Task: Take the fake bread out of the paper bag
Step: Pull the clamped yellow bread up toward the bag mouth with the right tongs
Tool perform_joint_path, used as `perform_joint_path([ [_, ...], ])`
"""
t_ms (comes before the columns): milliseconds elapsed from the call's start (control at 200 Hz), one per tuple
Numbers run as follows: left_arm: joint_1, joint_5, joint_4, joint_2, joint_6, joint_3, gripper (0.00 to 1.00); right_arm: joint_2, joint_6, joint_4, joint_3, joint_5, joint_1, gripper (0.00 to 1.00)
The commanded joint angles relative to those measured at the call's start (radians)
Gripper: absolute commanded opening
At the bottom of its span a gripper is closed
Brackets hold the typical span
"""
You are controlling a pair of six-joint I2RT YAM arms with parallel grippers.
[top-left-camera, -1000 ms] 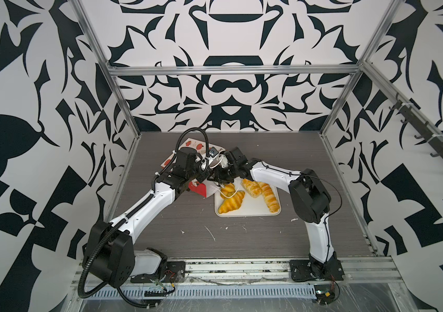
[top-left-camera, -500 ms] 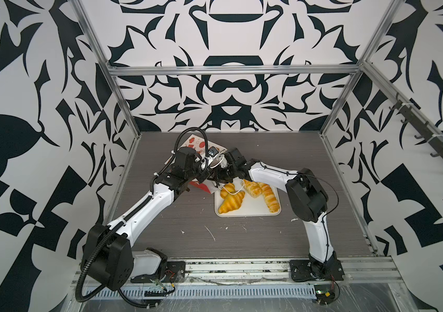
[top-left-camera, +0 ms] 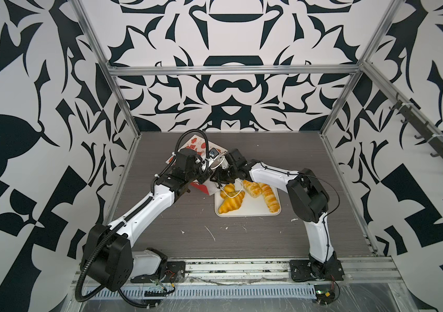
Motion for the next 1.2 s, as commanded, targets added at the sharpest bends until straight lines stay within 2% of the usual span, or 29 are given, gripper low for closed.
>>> perform_joint_path([
  [0, 0.008, -0.01, 0.029, -0.023, -0.006, -0.009, 0.0, -0.116, -0.056, -0.001, -0.032, 0.035, -0.003, 0.0],
  [205, 0.01, -0.02, 0.047, -0.007, -0.01, -0.008, 0.0, -0.213, -0.072, -0.003, -0.122, 0.064, -0.004, 0.0],
  [545, 0.012, -0.031, 0.052, 0.01, -0.001, 0.001, 0.0, -0.327, -0.068, -0.036, -0.209, 0.016, -0.009, 0.0],
  [685, 0.012, -0.026, 0.054, 0.013, 0.0, 0.0, 0.0, -0.327, -0.086, -0.071, -0.211, 0.009, -0.011, 0.0],
  [810, 0.012, -0.012, 0.049, 0.015, 0.0, -0.001, 0.0, -0.278, -0.04, -0.03, -0.192, -0.083, -0.023, 0.18],
  [925, 0.011, -0.01, 0.029, 0.021, 0.005, 0.003, 0.0, -0.237, 0.018, 0.021, -0.176, -0.16, -0.029, 0.29],
  [1010, 0.01, -0.004, 0.026, 0.02, 0.006, -0.001, 0.0, -0.215, 0.042, 0.023, -0.154, -0.2, -0.031, 0.33],
  [1195, 0.009, 0.005, 0.027, 0.02, 0.011, -0.01, 0.0, -0.176, 0.121, 0.054, -0.123, -0.318, -0.05, 0.36],
])
